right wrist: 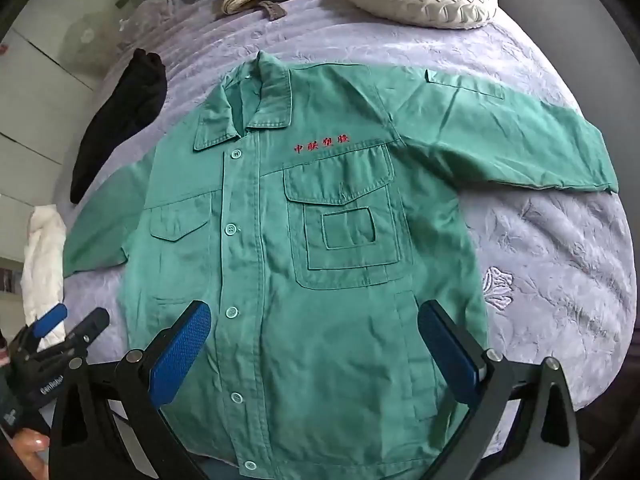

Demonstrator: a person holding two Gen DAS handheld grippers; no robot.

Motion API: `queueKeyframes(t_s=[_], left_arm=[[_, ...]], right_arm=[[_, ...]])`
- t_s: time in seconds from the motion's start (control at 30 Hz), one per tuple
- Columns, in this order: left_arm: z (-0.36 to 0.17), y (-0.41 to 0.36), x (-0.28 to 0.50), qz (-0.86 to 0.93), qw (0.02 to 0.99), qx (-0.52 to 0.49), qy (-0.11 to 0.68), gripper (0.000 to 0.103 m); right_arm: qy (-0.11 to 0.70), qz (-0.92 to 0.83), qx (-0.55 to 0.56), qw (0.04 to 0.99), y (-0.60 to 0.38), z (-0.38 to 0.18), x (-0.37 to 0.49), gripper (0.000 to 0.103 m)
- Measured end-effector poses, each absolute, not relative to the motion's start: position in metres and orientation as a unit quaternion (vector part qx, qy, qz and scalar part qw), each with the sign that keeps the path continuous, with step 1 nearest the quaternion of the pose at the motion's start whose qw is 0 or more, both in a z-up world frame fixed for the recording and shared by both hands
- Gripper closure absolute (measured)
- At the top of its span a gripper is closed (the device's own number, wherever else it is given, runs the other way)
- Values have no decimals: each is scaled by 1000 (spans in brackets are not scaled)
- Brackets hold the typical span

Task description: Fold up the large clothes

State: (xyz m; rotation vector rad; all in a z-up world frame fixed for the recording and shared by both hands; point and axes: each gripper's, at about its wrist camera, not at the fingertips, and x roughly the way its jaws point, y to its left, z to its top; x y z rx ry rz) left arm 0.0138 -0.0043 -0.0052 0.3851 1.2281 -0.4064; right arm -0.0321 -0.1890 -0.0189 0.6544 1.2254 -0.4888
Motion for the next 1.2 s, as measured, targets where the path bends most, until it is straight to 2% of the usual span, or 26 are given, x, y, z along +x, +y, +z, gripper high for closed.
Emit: queueKeyframes(t_s=[0.27,1.2], left_arm=[[-7,0,16,-184,774,173,580,0],[-4,3,20,-182,768,181,587,0]], right_arm=[[570,-229,294,733,-237,-6,-57,0],[578,-229,278,732,-237,-5,-61,0]])
